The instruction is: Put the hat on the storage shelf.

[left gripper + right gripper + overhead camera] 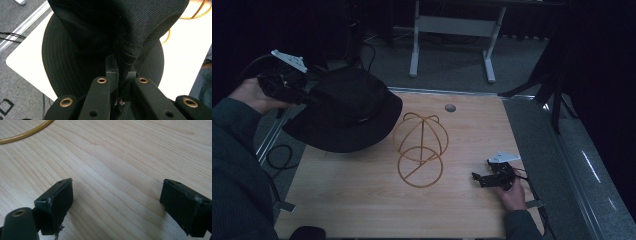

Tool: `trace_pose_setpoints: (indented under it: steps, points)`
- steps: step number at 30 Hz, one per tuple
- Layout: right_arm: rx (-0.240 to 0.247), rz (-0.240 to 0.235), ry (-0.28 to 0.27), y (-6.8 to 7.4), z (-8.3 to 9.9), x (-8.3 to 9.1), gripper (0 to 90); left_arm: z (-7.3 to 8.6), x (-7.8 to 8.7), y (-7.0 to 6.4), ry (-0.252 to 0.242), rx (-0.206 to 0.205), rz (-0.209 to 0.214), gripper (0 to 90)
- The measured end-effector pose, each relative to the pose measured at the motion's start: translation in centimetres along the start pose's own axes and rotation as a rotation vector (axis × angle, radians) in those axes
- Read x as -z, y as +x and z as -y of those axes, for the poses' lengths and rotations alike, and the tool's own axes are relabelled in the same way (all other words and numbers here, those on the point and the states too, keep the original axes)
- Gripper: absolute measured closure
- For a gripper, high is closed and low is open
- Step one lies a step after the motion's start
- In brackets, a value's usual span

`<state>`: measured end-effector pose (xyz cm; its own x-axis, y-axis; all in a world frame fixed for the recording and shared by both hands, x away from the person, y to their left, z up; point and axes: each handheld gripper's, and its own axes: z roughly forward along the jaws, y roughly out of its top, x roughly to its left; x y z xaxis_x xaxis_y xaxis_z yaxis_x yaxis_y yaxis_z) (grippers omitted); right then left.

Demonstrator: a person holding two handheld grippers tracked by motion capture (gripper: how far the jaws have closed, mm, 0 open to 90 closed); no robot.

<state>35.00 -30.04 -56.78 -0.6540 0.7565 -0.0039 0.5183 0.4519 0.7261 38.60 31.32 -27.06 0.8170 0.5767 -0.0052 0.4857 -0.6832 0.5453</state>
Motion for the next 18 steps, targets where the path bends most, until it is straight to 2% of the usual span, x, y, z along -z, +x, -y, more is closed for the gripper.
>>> trace_pose_setpoints:
  steps: [18]
  points:
    - [0.003, -0.002, 0.000, -0.03, -0.03, -0.03, 11.4, 0.37, 0.78, -0.17, -0.018, 0.003, -0.005, 88.2]
